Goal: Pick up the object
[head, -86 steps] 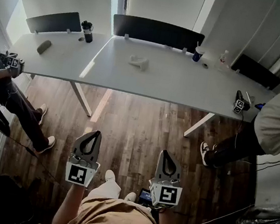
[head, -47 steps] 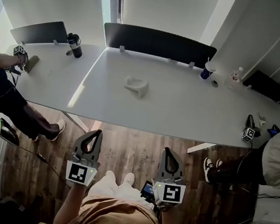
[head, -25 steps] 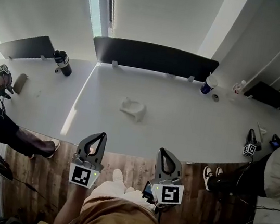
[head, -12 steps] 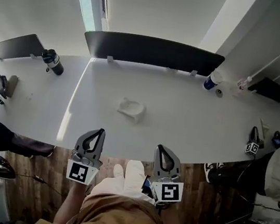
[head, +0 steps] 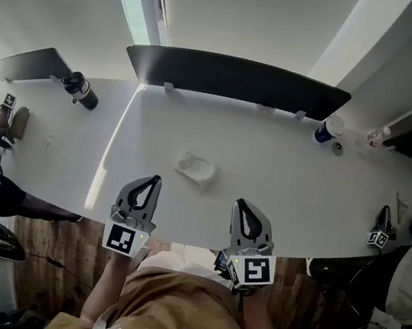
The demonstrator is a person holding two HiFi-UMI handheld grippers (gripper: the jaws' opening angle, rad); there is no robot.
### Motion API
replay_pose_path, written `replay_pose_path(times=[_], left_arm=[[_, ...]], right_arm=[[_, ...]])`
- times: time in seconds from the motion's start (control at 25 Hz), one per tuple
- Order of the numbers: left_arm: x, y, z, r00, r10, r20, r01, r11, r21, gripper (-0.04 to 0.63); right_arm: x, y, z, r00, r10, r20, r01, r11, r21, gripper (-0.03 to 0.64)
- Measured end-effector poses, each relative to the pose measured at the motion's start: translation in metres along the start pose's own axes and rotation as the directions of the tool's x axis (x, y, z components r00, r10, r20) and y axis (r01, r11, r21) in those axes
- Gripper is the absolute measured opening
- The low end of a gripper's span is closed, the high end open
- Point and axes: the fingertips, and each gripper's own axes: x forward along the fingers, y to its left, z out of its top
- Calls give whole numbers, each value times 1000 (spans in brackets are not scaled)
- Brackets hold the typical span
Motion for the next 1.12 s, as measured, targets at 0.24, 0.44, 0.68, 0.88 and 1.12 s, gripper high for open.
replay_pose_path(times=[0.24, 0.44, 0.68, 0.88, 1.12], left_arm=[[20, 4, -16, 998, -8, -59, 9, 1000, 8, 6], [34, 11, -24, 995, -44, -88, 46, 998, 31, 6], [60, 0, -33, 962, -214, -169, 258, 915, 310, 7], [67, -21, -49, 926, -314, -208, 376, 768, 519, 8], [72, -45, -108, 821, -388, -419, 571, 579, 582, 8]], right_arm=[[28, -12, -12, 999, 44, -27, -44, 999, 17, 9], [47, -14, -20, 997, 30, -77, -26, 998, 49, 9], [60, -14, -25, 998, 4, -69, 1, 997, 75, 9], [58, -23, -31, 997, -32, -74, 43, 987, 156, 9], [57, -39, -33, 996, -68, -65, 79, 980, 184, 9]])
